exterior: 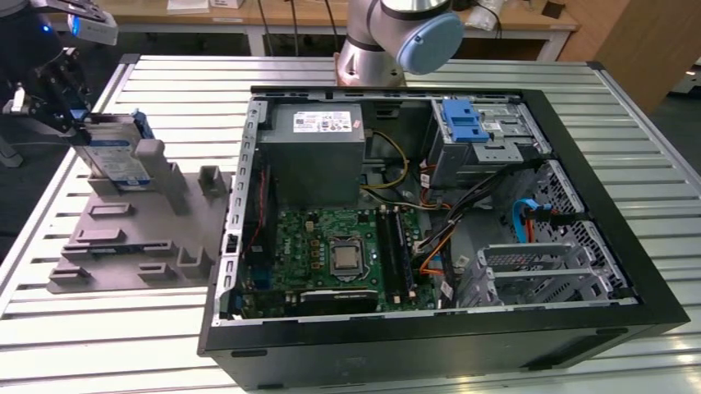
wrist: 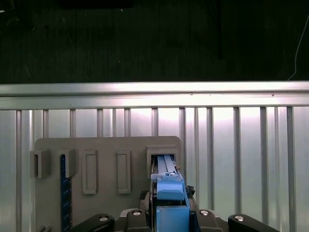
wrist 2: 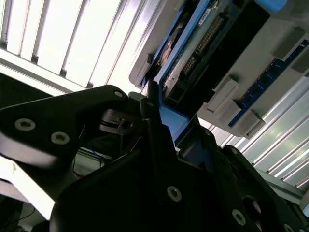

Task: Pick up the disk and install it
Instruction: 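Pick up the disk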

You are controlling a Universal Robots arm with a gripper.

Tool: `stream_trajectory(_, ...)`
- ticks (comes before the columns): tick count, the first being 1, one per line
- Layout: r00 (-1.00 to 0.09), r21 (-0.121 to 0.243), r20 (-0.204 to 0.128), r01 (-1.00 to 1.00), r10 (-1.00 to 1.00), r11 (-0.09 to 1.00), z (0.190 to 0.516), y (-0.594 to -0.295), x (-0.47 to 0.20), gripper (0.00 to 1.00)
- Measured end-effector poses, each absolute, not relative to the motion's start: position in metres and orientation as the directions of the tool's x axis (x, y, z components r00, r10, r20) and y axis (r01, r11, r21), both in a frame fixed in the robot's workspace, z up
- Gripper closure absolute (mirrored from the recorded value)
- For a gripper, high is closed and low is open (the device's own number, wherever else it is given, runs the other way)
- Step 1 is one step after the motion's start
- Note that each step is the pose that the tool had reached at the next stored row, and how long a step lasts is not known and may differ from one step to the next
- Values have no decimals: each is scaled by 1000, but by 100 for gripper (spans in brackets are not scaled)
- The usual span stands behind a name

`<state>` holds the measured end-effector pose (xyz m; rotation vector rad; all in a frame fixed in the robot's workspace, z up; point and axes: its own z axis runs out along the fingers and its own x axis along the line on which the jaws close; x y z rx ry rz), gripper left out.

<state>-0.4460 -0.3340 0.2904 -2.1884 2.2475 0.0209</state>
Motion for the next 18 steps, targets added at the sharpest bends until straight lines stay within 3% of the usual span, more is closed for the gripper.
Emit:
stream_trajectory(10, -28, 6, -13, -1000, -1000, 27, 290, -334, -446, 64)
stream_trajectory(12, -28, 6, -13, -1000, -1000, 28, 291, -334, -446, 62)
stream_trajectory(13, -28, 6, -13, -1000, -1000, 27, 291, -334, -446, 56)
stream_trajectory(18, -28, 6, -13, -1000, -1000, 27, 291, -334, -446, 58)
